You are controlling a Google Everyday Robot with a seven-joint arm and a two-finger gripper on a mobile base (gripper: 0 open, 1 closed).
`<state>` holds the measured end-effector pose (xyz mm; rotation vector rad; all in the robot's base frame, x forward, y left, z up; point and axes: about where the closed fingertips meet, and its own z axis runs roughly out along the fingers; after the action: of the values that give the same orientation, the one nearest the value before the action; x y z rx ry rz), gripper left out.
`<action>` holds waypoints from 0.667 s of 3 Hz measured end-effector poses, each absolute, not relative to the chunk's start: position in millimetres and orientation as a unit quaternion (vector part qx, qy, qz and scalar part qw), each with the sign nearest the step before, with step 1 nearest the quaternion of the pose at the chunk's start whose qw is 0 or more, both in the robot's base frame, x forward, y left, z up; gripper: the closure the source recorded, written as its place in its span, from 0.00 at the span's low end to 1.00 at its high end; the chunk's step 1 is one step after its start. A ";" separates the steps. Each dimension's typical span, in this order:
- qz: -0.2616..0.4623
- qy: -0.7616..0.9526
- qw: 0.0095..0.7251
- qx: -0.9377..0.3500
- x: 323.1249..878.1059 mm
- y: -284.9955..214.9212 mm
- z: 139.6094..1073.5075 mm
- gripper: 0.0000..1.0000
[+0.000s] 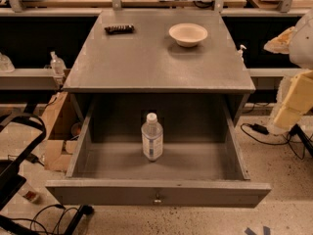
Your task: Pick blue plastic bottle from top drawer and place on counter
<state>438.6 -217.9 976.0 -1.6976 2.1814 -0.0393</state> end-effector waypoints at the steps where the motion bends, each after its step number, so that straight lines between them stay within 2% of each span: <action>1: 0.034 0.758 0.247 -0.602 445.2 -228.8 949.0 0.00; 2: 0.089 0.731 0.335 -0.587 458.3 -233.2 904.2 0.00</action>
Offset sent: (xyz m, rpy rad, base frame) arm 0.0141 0.0057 -0.0703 0.8739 -0.3607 0.2558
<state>458.3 -233.2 904.2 -1.5328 1.9079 0.2318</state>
